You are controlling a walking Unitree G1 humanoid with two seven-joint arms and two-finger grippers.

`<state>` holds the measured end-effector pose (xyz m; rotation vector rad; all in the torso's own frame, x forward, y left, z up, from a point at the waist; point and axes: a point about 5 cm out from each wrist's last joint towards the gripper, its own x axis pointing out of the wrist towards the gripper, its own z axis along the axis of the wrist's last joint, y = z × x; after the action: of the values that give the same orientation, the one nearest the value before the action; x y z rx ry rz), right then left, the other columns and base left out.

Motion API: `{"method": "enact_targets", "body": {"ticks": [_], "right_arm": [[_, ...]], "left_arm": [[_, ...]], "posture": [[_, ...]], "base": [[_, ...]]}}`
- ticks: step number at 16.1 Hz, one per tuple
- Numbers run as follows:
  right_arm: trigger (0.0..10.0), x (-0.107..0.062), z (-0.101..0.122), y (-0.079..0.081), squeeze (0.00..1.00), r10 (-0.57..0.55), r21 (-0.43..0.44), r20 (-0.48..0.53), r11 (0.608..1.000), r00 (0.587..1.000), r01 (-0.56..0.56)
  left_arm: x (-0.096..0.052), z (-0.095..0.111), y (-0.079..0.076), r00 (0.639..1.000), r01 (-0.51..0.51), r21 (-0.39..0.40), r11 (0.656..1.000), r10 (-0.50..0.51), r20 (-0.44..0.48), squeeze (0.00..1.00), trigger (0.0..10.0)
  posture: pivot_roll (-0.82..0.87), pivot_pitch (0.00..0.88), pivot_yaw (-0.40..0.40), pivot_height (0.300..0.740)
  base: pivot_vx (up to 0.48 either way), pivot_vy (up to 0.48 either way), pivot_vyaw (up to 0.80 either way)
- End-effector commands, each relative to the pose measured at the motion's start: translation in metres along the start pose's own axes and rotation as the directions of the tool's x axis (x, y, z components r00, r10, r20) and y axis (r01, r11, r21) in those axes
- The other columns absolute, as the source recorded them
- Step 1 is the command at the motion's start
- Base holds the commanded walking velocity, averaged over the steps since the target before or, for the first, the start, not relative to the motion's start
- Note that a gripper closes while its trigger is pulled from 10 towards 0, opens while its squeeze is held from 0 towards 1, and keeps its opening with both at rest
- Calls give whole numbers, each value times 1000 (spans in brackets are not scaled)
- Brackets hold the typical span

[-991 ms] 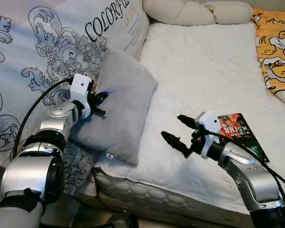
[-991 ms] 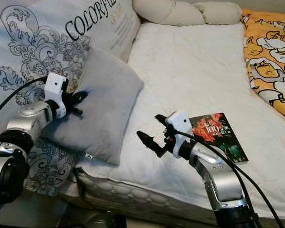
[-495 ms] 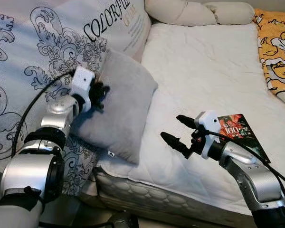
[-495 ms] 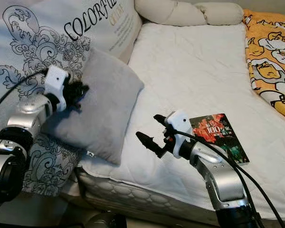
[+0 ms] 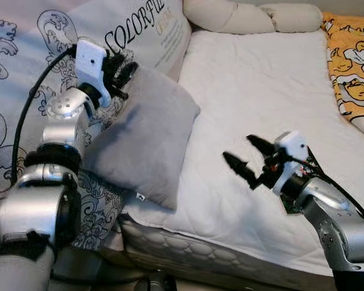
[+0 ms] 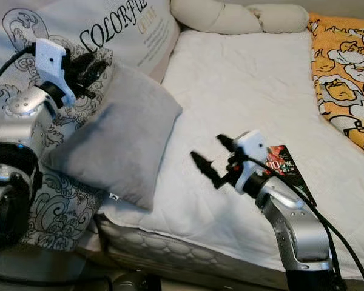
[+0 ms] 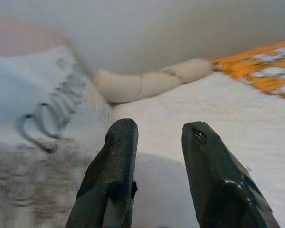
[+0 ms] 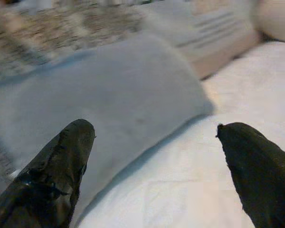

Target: Clean up the room

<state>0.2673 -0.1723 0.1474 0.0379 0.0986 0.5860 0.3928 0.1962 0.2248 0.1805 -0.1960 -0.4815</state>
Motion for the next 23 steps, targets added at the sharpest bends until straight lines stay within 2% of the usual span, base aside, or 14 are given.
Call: {"method": "enact_targets", "body": {"ticks": [1,2,3,5,9,10,12,13,15,17,19,21,22,23], "right_arm": [[10000,-2,0,-4,0,-60,6,-5,998,998,60],[10000,-2,-4,-4,0,-81,12,-19,997,997,82],[10000,-2,-7,-1,0,-69,18,-26,997,997,70],[10000,-3,-13,3,0,-38,28,-58,999,998,40],[10000,-3,-26,-3,0,-118,49,-124,991,985,124],[10000,-3,-30,-7,0,-158,52,-135,985,978,166],[10000,-3,-30,-11,0,-182,57,-136,980,974,191],[10000,-3,-30,-11,0,-185,57,-135,979,974,194],[10000,-4,-30,-12,0,-189,58,-136,978,973,198],[10000,-4,-32,-12,0,-195,58,-139,977,971,205],[10000,-3,-32,-12,0,-197,65,-138,976,971,207],[10000,-5,-35,-23,27,-286,127,-149,944,947,305],[10000,-8,-39,-32,1000,-370,144,-164,908,915,393],[10000,-11,-42,-40,1000,-425,171,-173,875,888,453]], "left_arm": [[-5,-12,-13,997,72,-37,997,-74,-29,0,10000],[-12,-24,-32,986,158,-83,984,-162,-39,0,10000],[-20,-39,-55,960,265,-155,952,-275,-50,0,10000],[-30,-62,-87,918,350,-188,917,-377,-127,0,10000],[-43,-86,-101,898,327,-176,929,-363,-250,0,10000],[-55,-104,-100,870,318,-142,937,-348,-348,0,10000],[-64,-115,-92,853,296,-107,949,-313,-417,0,10000],[-71,-120,-70,850,239,-42,970,-230,-473,0,10000],[-76,-117,-51,854,191,-7,982,-169,-492,0,10000],[-79,-109,-24,862,134,52,990,-91,-498,0,10000],[-77,-104,-20,875,154,61,986,-107,-472,0,10000],[-61,-82,-45,931,228,-65,972,-237,-278,0,10000],[-55,-74,-54,942,240,-113,964,-259,-214,0,10000],[-49,-65,-65,952,248,-160,955,-271,-144,0,10000]], "posture": [[-75,0,102,740],[-74,0,103,740],[-81,0,108,740],[-72,0,106,740],[-71,16,98,740],[-70,21,97,740],[-73,22,101,740],[-75,22,105,740],[-75,22,107,740],[-73,21,106,740],[-72,18,105,740],[-70,20,96,740],[-69,22,94,740],[-70,23,90,740]], "base": [[0,0,0],[0,0,0],[0,0,0],[0,0,0],[0,0,0],[0,0,0],[0,0,0],[0,0,0],[0,0,0],[0,0,0],[0,0,0],[0,0,0],[0,0,0],[0,0,0]]}}
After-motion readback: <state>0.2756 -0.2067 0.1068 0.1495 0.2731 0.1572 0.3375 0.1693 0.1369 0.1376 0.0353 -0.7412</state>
